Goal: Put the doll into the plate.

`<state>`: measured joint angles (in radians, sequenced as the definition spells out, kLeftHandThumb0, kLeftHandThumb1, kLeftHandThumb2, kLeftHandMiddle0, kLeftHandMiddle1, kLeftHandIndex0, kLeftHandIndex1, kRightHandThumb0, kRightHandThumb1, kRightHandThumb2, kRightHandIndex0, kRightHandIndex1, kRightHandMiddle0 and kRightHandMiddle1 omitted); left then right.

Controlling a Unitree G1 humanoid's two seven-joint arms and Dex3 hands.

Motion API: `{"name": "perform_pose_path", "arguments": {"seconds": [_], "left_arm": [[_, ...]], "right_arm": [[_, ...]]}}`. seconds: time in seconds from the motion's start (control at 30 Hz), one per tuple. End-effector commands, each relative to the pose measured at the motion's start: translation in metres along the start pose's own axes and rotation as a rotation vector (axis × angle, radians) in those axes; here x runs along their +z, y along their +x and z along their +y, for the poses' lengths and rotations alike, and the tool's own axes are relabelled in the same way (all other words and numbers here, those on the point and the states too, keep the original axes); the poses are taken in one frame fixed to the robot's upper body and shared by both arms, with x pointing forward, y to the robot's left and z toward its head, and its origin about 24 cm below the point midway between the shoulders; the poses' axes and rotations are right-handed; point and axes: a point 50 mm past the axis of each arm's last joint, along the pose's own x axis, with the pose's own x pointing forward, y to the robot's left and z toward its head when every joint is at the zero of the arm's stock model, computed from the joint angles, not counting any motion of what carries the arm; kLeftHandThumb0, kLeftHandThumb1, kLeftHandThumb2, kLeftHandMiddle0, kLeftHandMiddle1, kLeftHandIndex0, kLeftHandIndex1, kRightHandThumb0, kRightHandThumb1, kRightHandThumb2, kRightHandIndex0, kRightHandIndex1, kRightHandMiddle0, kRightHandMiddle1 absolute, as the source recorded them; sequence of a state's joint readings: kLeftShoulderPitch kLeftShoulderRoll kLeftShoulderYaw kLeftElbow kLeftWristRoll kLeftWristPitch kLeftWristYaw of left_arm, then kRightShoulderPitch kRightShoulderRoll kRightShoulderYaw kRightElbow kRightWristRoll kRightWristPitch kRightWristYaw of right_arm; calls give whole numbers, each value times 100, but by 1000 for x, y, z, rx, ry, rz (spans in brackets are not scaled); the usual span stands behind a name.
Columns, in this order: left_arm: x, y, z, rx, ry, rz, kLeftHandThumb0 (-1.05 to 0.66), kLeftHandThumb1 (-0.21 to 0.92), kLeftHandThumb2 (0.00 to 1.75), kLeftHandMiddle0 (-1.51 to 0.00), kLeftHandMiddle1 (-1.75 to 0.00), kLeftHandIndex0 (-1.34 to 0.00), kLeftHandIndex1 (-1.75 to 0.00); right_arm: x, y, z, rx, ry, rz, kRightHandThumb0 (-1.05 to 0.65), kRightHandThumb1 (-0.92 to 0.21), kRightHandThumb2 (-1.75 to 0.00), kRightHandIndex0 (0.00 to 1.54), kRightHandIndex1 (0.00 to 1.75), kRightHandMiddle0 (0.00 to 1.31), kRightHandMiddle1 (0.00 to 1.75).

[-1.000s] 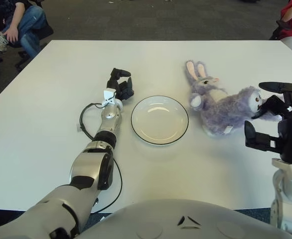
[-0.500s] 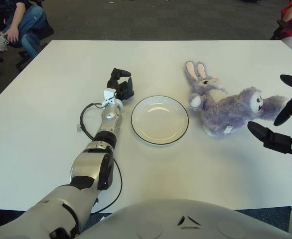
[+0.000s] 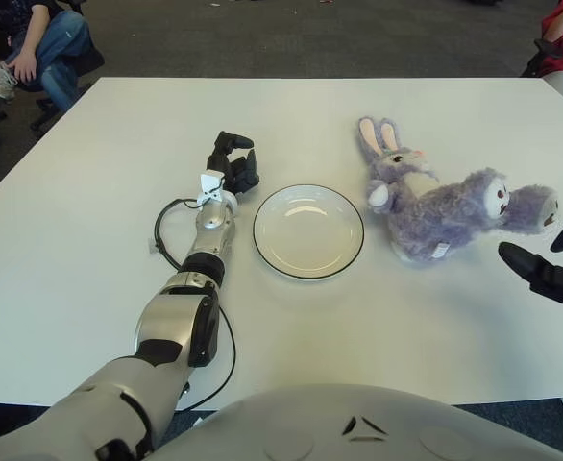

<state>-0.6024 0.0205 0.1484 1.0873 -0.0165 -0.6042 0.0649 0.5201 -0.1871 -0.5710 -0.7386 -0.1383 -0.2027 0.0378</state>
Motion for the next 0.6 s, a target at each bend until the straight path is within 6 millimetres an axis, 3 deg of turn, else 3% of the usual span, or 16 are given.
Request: {"name": "perform_pose_path", "arguments": {"seconds": [0.0, 0.2, 0.33, 0.37, 0.4, 0.5, 0.57], "left_arm": [[-43, -33, 8, 16, 17, 185, -39, 64, 90, -95, -175, -36, -175], [-44, -33, 8, 11, 18, 190, -39, 65, 89, -96, -175, -36, -175], [-44, -33, 8, 9, 8, 193, -39, 65, 89, -96, -175, -36, -175], [-44, -33, 8, 10, 6, 193, -39, 65, 89, -96, -175, -36, -175], [-44, -33, 8, 10, 3, 193, -39, 65, 89, -96, -175, -36, -175], [-44, -33, 8, 11, -1, 192, -39, 66, 89, -96, -175, -36, -175], [-44, -33, 8, 11, -1, 192, -39, 66, 88, -95, -175, -35, -175]], "right_arm": [[-4, -2, -7, 49, 11, 10, -51, -35, -82, 64, 175, 0, 2], [-12, 2, -12, 141, 79, 33, -46, -33, -84, 60, 173, 0, 0], [-17, -3, -7, 53, 149, 20, -42, -33, -85, 58, 173, 0, 0], [-17, -3, -7, 35, 158, 20, -11, -35, -93, 62, 165, 0, 0], [-17, -3, -7, 32, 174, 21, 9, -36, -97, 65, 160, 0, 0], [-17, -3, -6, 38, 205, 16, 33, -37, -103, 68, 154, 0, 0], [-17, -2, -6, 40, 216, 10, 38, -38, -105, 68, 153, 0, 0]]}}
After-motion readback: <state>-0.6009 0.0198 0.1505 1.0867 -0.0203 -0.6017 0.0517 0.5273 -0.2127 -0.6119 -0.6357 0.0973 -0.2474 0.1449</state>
